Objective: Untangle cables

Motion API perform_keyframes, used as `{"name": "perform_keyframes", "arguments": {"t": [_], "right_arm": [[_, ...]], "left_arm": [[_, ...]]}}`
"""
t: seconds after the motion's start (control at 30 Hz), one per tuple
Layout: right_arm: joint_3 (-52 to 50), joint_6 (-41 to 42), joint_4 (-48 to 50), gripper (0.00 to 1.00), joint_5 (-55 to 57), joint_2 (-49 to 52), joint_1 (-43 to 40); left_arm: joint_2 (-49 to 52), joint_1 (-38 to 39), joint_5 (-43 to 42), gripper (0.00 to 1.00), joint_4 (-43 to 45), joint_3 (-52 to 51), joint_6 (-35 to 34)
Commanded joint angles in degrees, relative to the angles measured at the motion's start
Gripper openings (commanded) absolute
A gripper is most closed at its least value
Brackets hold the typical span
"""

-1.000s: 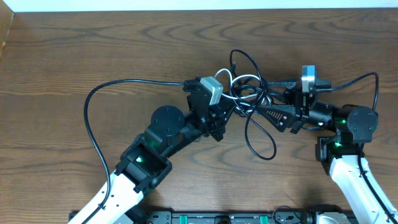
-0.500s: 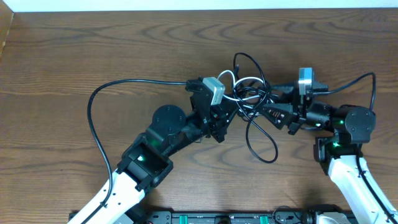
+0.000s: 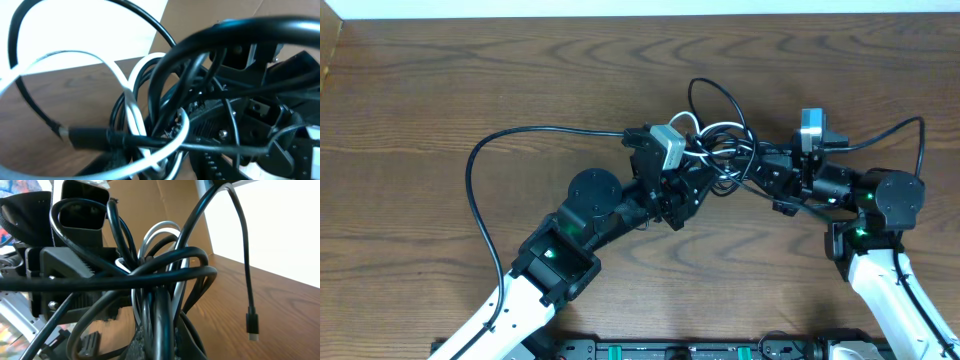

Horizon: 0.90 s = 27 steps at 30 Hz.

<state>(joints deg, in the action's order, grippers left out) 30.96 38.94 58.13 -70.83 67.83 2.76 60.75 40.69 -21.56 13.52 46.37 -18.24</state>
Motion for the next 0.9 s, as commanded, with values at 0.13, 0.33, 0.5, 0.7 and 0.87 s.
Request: {"name": "perform_keyframes", "arguments": {"t": [0.13,0.33,0.5,0.7,0.87], "right_arm": [[0.4,-0.4,0.3,0.01,-0.1,-0.2,-2.0],[0.4,-0.2,0.4,0.01,-0.3,-0.2,-1.9],[0.4,-0.2,0.4,0.01,-1.4,-0.2,-1.9],[0.4,-0.2,0.4,0.01,-1.6,-0.2,-1.9],[0.4,-0.2,0.4,0.01,-1.8,-0.2,-1.9]], "left_arm": [[-0.2,0.2,-1.0,0.45,0.1,0.7,0.3],[-0.2,0.2,-0.9,0.29,-0.2,0.7,0.4],[-0.1,0.2,-0.9,0.12,-0.2,0.7,0.6],[-0.1,0.2,0.2,0.08,-0.2,0.7,0.6],[-0.1,0.2,0.2,0.08,-0.1,0.7,0.6]]}}
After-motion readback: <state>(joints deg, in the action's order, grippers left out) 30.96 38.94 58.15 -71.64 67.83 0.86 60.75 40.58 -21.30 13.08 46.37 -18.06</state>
